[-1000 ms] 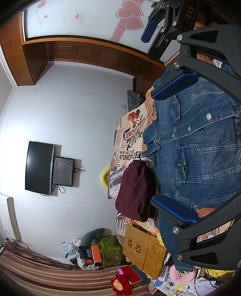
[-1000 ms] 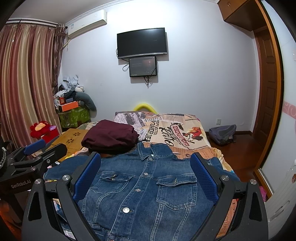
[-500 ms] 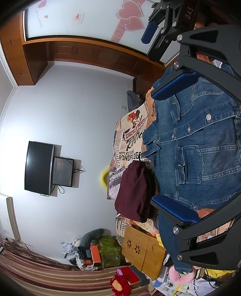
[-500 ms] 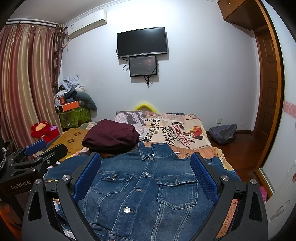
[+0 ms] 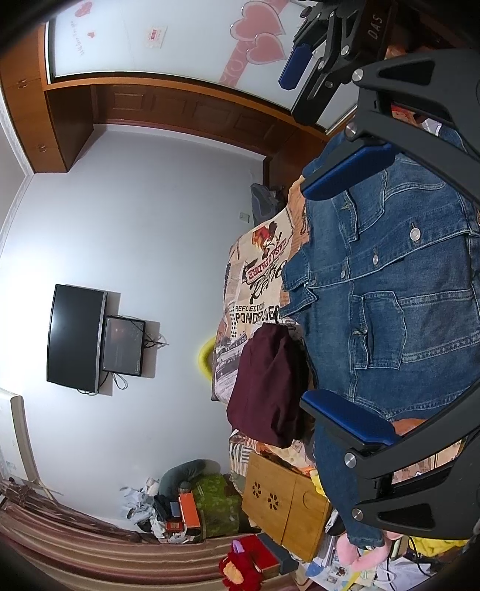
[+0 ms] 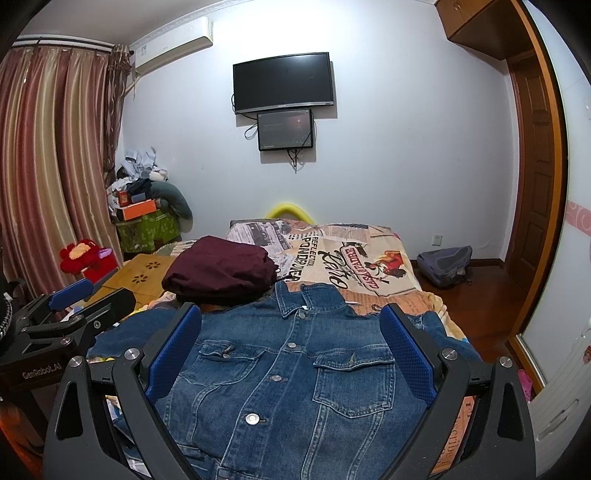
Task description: Fold large clothes
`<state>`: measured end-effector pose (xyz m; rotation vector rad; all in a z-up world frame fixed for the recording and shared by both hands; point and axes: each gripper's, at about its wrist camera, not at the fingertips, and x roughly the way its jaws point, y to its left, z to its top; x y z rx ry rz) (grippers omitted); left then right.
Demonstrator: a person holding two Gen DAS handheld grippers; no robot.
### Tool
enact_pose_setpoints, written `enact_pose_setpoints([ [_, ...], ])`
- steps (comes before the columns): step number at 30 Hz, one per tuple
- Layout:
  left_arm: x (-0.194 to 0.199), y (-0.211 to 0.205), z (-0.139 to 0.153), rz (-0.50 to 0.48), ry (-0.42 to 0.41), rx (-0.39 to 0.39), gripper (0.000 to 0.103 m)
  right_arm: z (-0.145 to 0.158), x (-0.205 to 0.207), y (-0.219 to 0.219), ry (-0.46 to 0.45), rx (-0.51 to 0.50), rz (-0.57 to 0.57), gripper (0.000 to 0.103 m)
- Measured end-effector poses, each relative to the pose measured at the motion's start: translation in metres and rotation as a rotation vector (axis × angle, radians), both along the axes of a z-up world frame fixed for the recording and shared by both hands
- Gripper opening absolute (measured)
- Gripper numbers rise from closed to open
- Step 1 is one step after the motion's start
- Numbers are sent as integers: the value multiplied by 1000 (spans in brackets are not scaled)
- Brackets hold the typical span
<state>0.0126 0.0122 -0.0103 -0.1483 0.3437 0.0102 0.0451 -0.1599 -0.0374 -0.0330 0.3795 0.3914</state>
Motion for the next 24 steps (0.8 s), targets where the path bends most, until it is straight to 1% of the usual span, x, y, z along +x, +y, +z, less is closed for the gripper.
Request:
enact_pose_setpoints([
  [10,11,10,-3,8,4,-3,103,-3,12,4,16,-20,-11,96],
  [14,18,22,-4,36,11,0,103,-3,21,8,22,-29,-13,96],
  [17,24,37,-6,74,20,2,103,-2,30,10,22,-39,-16,96],
  [20,30,58,-10,132,32,3,103,-4,39,11,26,-48,-19,96],
  [24,36,106,-14,225,44,-50,103,-8,55,14,45,-61,-24,96],
])
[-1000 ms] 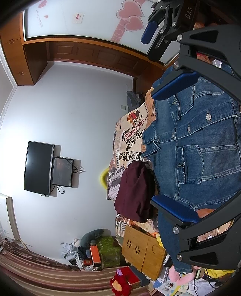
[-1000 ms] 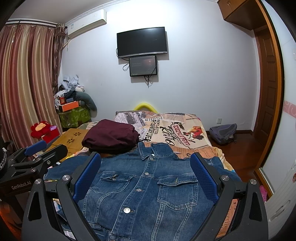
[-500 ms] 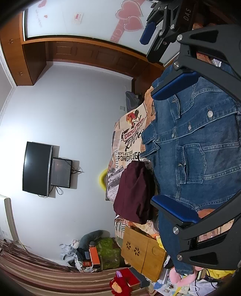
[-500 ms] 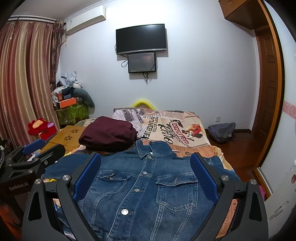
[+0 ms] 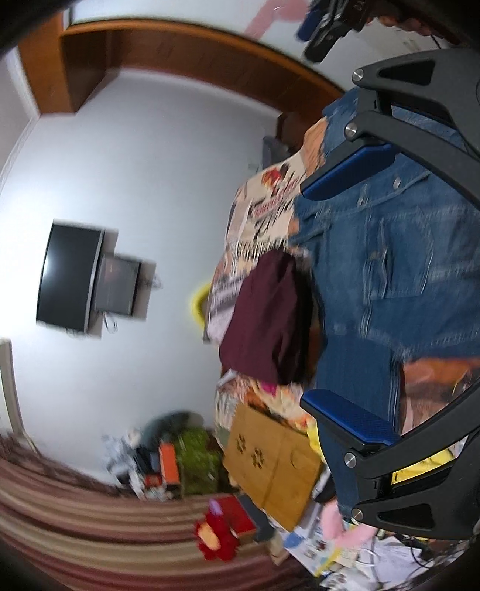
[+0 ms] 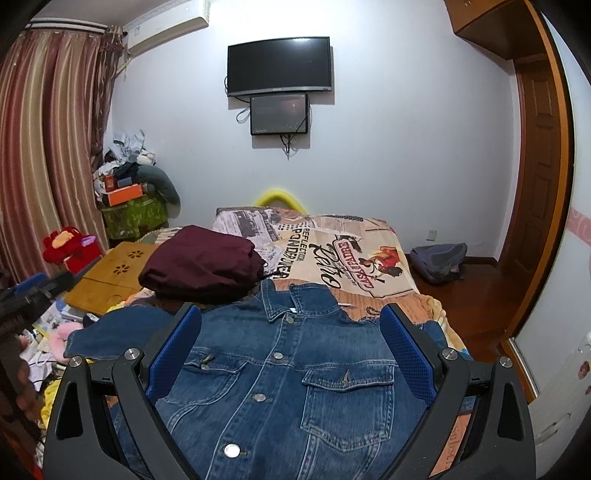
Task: Fold large clothes
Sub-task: 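Grasp the denim jacket sleeve with the left gripper and lift it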
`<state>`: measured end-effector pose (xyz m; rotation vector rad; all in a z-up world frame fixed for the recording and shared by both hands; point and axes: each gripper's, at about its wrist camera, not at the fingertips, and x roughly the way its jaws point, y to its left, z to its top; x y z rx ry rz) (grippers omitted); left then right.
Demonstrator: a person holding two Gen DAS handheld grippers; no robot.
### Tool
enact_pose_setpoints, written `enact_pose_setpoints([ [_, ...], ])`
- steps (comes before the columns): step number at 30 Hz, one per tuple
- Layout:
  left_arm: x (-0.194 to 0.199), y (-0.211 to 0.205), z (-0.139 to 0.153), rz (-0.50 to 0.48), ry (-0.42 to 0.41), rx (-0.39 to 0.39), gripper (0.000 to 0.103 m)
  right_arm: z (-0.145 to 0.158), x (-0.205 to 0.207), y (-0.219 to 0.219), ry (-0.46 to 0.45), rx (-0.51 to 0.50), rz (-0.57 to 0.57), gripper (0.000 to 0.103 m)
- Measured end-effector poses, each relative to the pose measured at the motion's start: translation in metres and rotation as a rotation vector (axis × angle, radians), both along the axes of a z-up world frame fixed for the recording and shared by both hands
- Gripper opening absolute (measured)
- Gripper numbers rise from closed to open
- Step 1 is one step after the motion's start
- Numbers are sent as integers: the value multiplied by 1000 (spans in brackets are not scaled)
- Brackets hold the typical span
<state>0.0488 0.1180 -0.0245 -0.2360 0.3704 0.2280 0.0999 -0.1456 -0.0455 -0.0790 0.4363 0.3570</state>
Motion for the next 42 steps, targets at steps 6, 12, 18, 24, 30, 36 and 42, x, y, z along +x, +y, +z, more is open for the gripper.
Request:
enact_pose_setpoints([
  [6,8,89,-20,185,46,-66,103,-15,31,7,52,-28,-24,96],
  [12,19,182,-89,280,220,-280,103,-34,54,12,136,-64,-49,96],
  [18,15,240,-181,313,333,-590,93,-48,68,18,202,-106,-67,96],
  [24,2,278,-254,367,361,-859,88,-59,83,28,254,-117,-66,96],
  [30,5,299,-300,418,397,-960,76,-66,89,35,275,-132,-61,96],
  [36,30,307,-302,485,480,-748,46,-74,95,37,307,-150,-61,96],
  [42,47,299,-266,491,479,-544,8,-73,93,35,291,-170,-70,96],
])
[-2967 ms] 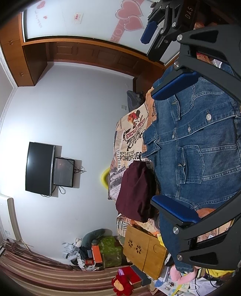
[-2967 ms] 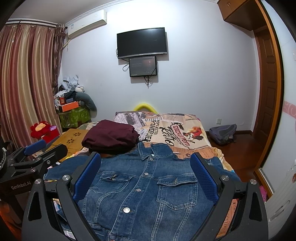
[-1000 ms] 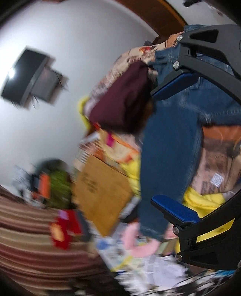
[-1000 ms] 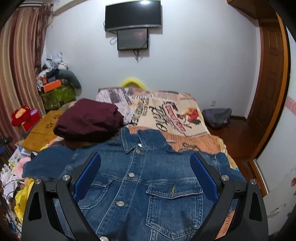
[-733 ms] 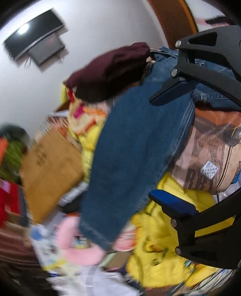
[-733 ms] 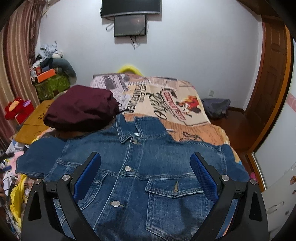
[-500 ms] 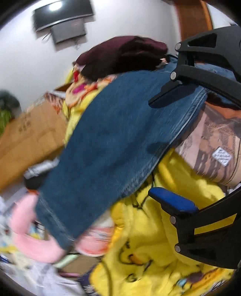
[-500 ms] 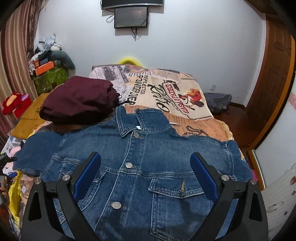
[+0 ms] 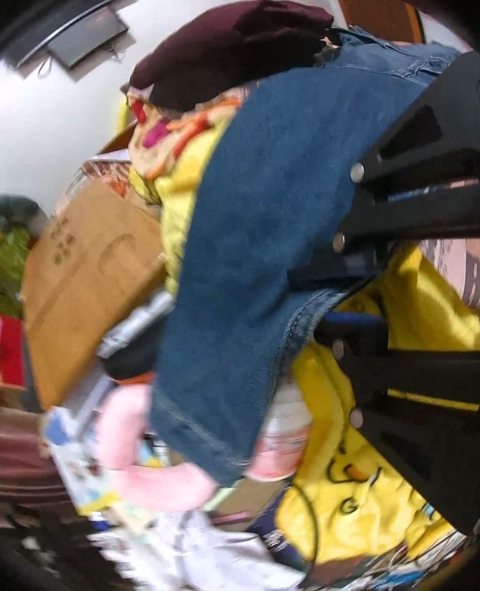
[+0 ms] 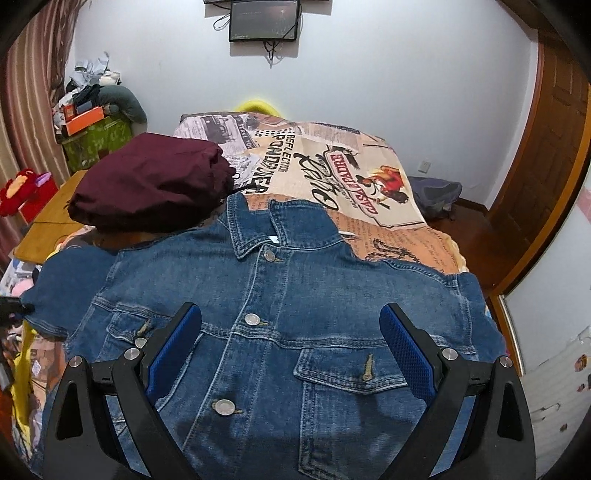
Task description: Fold large clothes
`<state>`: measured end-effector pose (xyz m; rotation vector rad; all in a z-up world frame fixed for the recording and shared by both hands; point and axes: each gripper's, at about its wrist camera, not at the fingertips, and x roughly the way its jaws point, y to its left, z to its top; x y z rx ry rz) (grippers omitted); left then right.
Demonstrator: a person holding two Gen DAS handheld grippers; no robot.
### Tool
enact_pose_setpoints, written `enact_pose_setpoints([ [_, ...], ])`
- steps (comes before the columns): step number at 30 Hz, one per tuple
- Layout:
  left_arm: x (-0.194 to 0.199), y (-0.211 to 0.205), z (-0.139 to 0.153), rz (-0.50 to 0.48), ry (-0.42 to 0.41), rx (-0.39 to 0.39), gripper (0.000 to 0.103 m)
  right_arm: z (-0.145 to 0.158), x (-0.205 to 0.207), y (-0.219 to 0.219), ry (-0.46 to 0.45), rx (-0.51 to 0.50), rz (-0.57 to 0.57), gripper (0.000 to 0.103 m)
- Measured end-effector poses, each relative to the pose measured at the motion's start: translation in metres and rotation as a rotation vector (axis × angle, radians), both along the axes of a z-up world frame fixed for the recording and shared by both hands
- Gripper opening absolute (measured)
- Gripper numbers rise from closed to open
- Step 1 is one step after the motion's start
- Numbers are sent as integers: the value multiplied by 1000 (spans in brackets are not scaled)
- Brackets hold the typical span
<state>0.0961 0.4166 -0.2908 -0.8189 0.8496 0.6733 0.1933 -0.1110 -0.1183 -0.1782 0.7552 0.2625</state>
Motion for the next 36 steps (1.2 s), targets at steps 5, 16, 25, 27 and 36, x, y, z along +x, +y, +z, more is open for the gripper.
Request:
enact_pose_setpoints([
  [5,15,-25,73,-71,-103,169,7,5,-1,-10,-19,20,-6,96],
  [16,99,-160,223,-444,-464,315,5,7,0,-38,-43,55,3,96],
  [25,188,-317,202,-827,-399,231,5,-4,4,-64,-15,57,22,96],
  [27,200,-349,180,-901,-334,206,6,-6,5,-68,-7,54,22,96],
  [36,214,-434,95,-1112,-47,112,7,-24,4,-87,46,43,-3,96],
])
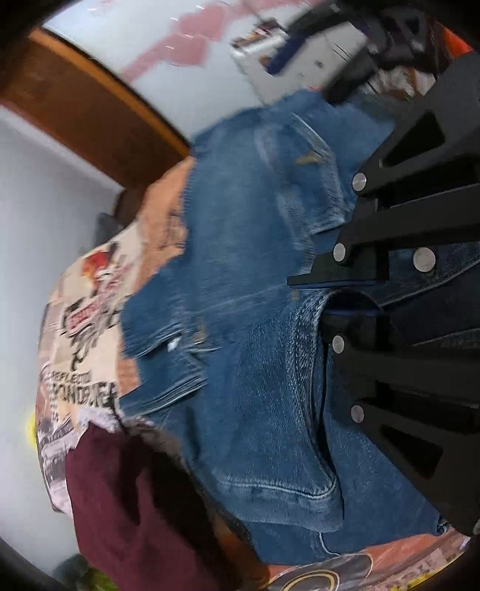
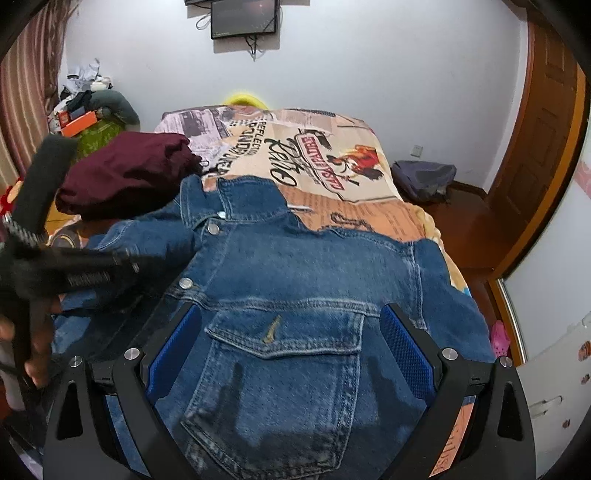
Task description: Fold large clothes
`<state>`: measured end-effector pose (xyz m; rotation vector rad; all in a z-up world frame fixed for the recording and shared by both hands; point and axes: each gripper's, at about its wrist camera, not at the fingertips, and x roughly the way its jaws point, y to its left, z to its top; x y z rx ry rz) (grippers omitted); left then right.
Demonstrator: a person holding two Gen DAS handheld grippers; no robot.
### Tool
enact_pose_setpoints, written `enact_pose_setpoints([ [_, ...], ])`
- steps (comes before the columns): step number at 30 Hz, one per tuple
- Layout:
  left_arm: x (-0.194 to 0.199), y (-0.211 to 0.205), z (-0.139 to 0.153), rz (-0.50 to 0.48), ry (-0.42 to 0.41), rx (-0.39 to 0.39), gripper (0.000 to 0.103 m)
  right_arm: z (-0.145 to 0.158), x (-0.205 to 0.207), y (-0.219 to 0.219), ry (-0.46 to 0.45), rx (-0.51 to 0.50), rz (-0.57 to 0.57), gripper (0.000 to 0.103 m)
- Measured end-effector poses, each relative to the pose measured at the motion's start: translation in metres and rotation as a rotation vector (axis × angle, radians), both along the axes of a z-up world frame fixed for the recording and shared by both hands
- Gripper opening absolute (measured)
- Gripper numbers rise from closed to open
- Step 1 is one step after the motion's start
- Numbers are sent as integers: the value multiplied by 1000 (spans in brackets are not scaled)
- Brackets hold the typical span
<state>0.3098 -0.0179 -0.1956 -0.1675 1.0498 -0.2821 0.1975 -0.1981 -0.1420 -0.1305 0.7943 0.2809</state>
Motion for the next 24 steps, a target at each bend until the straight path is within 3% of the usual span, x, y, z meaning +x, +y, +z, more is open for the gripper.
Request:
enact_pose_setpoints([
  [3,-7,-5,-7,-42,39,-1,26,-2,-1,-1,7,-4,1,96],
  [5,-13,-7,-8,-58,55,0,50,-2,-2,0,5,-10,6,96],
  [6,-15,-8,-7,-60,53,14,54,-2,-2,1,2,-14,10,96],
  [14,-33,22,42,-9,-79,40,58,19,0,19,-54,10,37,96],
  [15,-33,28,49,3,-104,51,61,21,0,21,-62,9,43,96],
  [19,-51,58,78,53,-241,155,88,32,0,41,-98,0,103,96],
  [24,-69,107,86,161,-291,235,90,36,3,78,-94,-28,214,96],
])
